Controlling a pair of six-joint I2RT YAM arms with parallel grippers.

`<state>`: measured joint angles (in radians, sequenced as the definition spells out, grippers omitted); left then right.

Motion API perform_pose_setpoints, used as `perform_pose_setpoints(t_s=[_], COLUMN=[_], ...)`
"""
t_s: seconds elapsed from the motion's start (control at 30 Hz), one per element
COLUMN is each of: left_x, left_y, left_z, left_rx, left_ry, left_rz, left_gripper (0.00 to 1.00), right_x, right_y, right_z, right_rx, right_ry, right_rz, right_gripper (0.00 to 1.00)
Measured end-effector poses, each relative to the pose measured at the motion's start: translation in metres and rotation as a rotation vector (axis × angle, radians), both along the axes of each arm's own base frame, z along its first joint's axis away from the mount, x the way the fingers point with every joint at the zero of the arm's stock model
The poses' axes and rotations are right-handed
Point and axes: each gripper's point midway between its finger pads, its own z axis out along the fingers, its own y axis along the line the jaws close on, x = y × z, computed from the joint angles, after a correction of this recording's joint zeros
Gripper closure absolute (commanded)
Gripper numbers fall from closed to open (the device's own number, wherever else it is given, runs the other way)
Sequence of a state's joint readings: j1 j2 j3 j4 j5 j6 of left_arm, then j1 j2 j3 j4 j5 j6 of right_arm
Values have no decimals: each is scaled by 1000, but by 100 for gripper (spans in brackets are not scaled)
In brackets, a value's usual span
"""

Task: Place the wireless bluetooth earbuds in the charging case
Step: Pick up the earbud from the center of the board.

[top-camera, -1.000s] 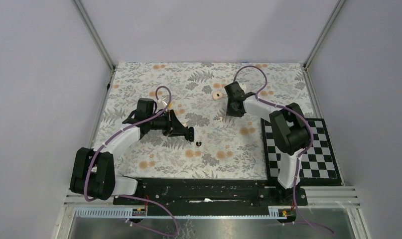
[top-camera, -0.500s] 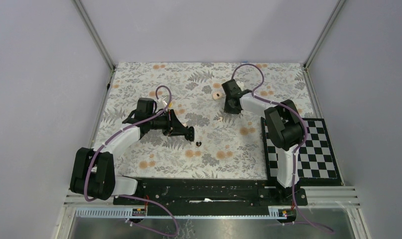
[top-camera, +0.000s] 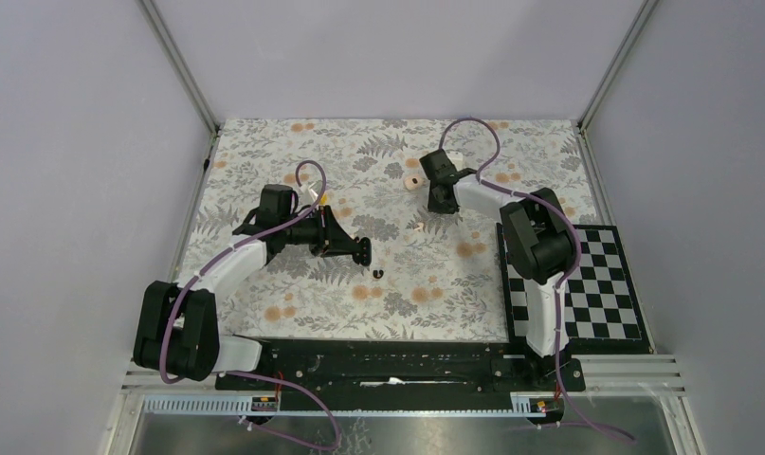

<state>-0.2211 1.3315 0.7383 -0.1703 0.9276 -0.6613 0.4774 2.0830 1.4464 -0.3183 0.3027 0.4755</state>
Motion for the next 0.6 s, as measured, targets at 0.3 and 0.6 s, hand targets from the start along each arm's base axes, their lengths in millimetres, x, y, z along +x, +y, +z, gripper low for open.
perform_pose_setpoints(t_s=[0.3, 0.6], left_x=[0, -2], left_y=[0, 1], left_z=[0, -1], left_rx=[-1, 7], left_ry=[-3, 5], left_rz=[-1, -7], left_gripper=[100, 100], right_x=[-1, -62], right_y=[0, 4], right_z=[2, 29], right_rx=[0, 114], right_ry=[2, 36], right_rz=[3, 90], right_gripper=[84, 85])
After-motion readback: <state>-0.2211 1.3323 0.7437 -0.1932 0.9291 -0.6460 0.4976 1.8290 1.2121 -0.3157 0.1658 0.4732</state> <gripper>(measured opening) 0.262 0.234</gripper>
